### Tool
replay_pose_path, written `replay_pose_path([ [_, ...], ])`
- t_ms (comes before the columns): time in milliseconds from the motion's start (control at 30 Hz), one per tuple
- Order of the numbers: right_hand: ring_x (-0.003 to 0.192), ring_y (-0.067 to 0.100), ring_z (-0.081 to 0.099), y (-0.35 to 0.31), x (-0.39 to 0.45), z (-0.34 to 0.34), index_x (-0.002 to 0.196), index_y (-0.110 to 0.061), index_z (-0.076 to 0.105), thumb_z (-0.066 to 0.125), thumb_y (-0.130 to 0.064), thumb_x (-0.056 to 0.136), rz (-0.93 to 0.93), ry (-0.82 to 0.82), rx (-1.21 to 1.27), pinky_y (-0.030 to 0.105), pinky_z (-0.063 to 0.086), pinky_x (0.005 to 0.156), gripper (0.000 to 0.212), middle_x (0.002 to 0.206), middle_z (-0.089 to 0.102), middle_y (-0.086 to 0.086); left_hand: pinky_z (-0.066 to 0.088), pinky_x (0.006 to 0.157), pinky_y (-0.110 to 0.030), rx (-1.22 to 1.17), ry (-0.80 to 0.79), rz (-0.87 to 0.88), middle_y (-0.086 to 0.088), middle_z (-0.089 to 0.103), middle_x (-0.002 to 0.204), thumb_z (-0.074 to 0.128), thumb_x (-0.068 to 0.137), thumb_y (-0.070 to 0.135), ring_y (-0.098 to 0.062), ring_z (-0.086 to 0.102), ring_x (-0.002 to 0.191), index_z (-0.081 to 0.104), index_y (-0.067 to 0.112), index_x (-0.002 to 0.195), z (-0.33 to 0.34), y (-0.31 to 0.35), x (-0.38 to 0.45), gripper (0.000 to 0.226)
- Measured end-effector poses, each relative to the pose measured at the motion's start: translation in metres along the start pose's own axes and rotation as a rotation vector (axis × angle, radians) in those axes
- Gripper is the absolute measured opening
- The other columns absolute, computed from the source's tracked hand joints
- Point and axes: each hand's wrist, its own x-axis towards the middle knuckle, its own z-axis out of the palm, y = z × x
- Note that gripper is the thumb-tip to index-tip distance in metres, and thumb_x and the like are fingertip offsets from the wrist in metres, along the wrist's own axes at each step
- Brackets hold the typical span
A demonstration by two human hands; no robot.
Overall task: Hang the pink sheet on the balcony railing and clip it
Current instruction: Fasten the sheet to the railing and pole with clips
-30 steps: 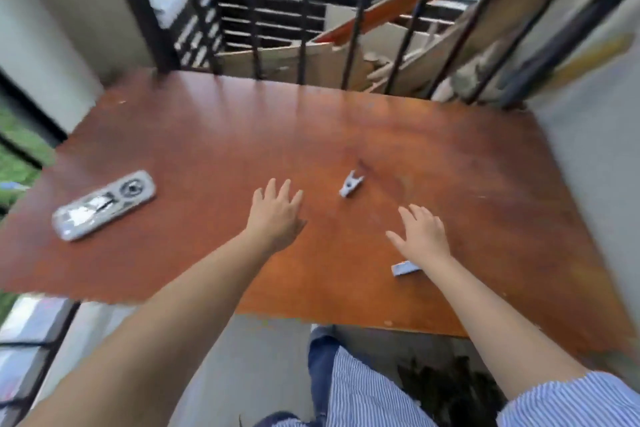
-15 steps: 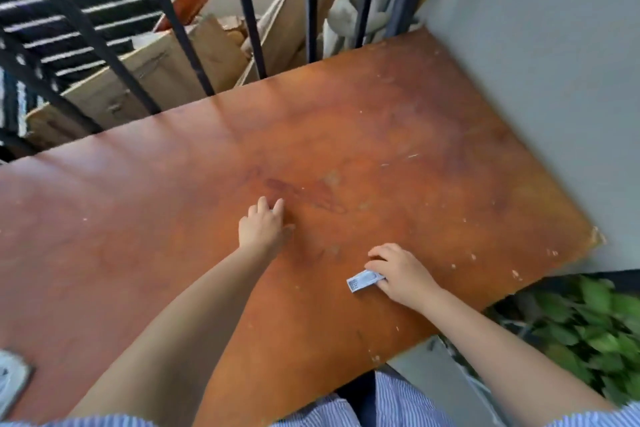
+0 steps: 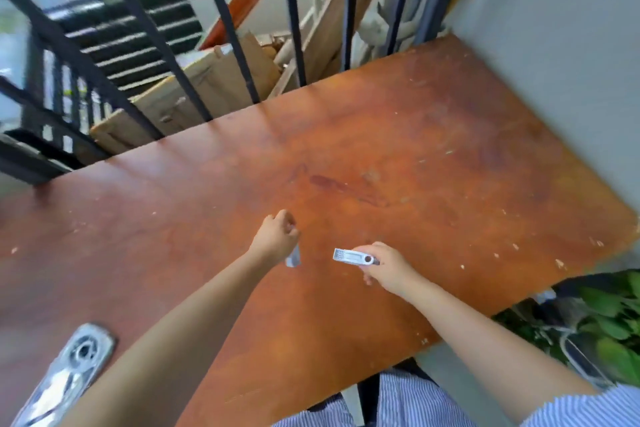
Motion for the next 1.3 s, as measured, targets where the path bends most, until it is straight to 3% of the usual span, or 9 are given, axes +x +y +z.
replay_pose_path([
  [167, 0.036, -0.003, 0.049, -0.054, 0.027, -0.008, 0.107, 0.001, 0.062, 0.046, 0.013, 0.082, -0.114, -0.179, 0.145, 0.006, 0.038, 0.045, 0.032, 0.063, 0.053, 0.005, 0.046, 0.072, -0.034, -0.201, 0.13, -0.068, -0.019, 0.061, 0.1, 0.048, 0.089, 0.012, -0.027, 0.053, 0.078, 0.061, 0.003, 0.102, -0.027, -0.026, -0.04, 0.021],
  [300, 0.045, 0.001, 0.052, -0.083, 0.024, 0.002, 0.107, 0.005, 0.059, 0.046, 0.017, 0.079, -0.201, -0.431, 0.117, 0.015, 0.038, 0.055, 0.033, 0.068, 0.056, 0.007, 0.05, 0.084, -0.041, -0.353, 0.386, -0.216, -0.009, 0.055, 0.092, 0.048, 0.089, 0.01, -0.03, 0.056, 0.084, 0.063, 0.004, 0.099, -0.014, -0.046, -0.108, 0.019],
  [400, 0.05, 0.006, 0.051, -0.1, 0.003, 0.031, 0.097, -0.004, 0.061, 0.049, 0.013, 0.082, -0.293, -0.659, 0.084, 0.017, 0.042, 0.057, 0.026, 0.067, 0.055, 0.004, 0.039, 0.088, -0.027, -0.403, 0.632, -0.368, -0.008, 0.051, 0.098, 0.05, 0.088, 0.007, -0.021, 0.049, 0.094, 0.061, 0.009, 0.109, 0.011, -0.059, -0.174, 0.024],
  [567, 0.039, -0.005, 0.052, -0.109, -0.078, 0.124, 0.108, 0.006, 0.059, 0.051, -0.001, 0.088, -0.53, -0.931, -0.238, 0.018, 0.047, 0.056, 0.023, 0.079, 0.056, 0.012, 0.041, 0.088, -0.028, -0.529, 0.978, -0.775, -0.017, 0.063, 0.111, 0.055, 0.083, 0.003, -0.03, 0.057, 0.106, 0.055, 0.003, 0.118, 0.07, -0.072, -0.32, 0.035],
  [667, 0.057, -0.006, 0.057, -0.096, -0.168, 0.181, 0.115, 0.003, 0.053, 0.059, -0.002, 0.083, -0.811, -1.121, -0.462, 0.015, 0.049, 0.062, 0.033, 0.089, 0.053, 0.013, 0.042, 0.084, -0.027, -0.665, 1.141, -1.017, -0.016, 0.064, 0.11, 0.059, 0.08, 0.005, -0.029, 0.06, 0.102, 0.049, 0.002, 0.124, 0.121, -0.066, -0.426, 0.045],
  [733, 0.084, 0.019, 0.062, -0.08, -0.239, 0.211, 0.111, 0.001, 0.055, 0.066, -0.012, 0.078, -1.049, -1.2, -0.615, 0.028, 0.046, 0.075, 0.037, 0.092, 0.058, 0.015, 0.044, 0.085, -0.027, -0.744, 1.243, -1.135, -0.017, 0.065, 0.109, 0.065, 0.075, 0.011, -0.029, 0.061, 0.102, 0.051, 0.001, 0.124, 0.164, -0.053, -0.5, 0.051],
  [800, 0.093, 0.029, 0.06, -0.053, -0.318, 0.233, 0.102, 0.001, 0.06, 0.066, -0.021, 0.074, -1.296, -1.249, -0.752, 0.026, 0.039, 0.073, 0.036, 0.097, 0.065, 0.018, 0.044, 0.084, -0.027, -0.756, 1.283, -1.265, -0.016, 0.066, 0.109, 0.064, 0.067, 0.026, -0.028, 0.062, 0.102, 0.057, 0.002, 0.119, 0.216, -0.027, -0.573, 0.058],
  [1033, 0.095, 0.028, 0.056, 0.105, -0.596, 0.259, 0.103, 0.0, 0.061, 0.07, -0.015, 0.072, -1.794, -1.596, -0.815, 0.03, 0.038, 0.076, 0.035, 0.092, 0.051, 0.014, 0.043, 0.089, -0.026, -0.7, 1.427, -1.76, -0.009, 0.065, 0.117, 0.072, 0.073, 0.015, -0.024, 0.06, 0.107, 0.062, 0.009, 0.116, 0.415, 0.087, -0.797, 0.044],
  [1300, 0.098, 0.031, 0.054, 0.266, -0.856, 0.254, 0.108, -0.002, 0.059, 0.067, -0.016, 0.071, -2.029, -1.914, -0.714, 0.032, 0.041, 0.075, 0.04, 0.105, 0.059, 0.015, 0.04, 0.093, -0.03, -0.722, 1.676, -2.228, -0.017, 0.055, 0.125, 0.061, 0.085, 0.018, -0.028, 0.057, 0.111, 0.054, 0.006, 0.124, 0.58, 0.186, -0.982, 0.042],
])
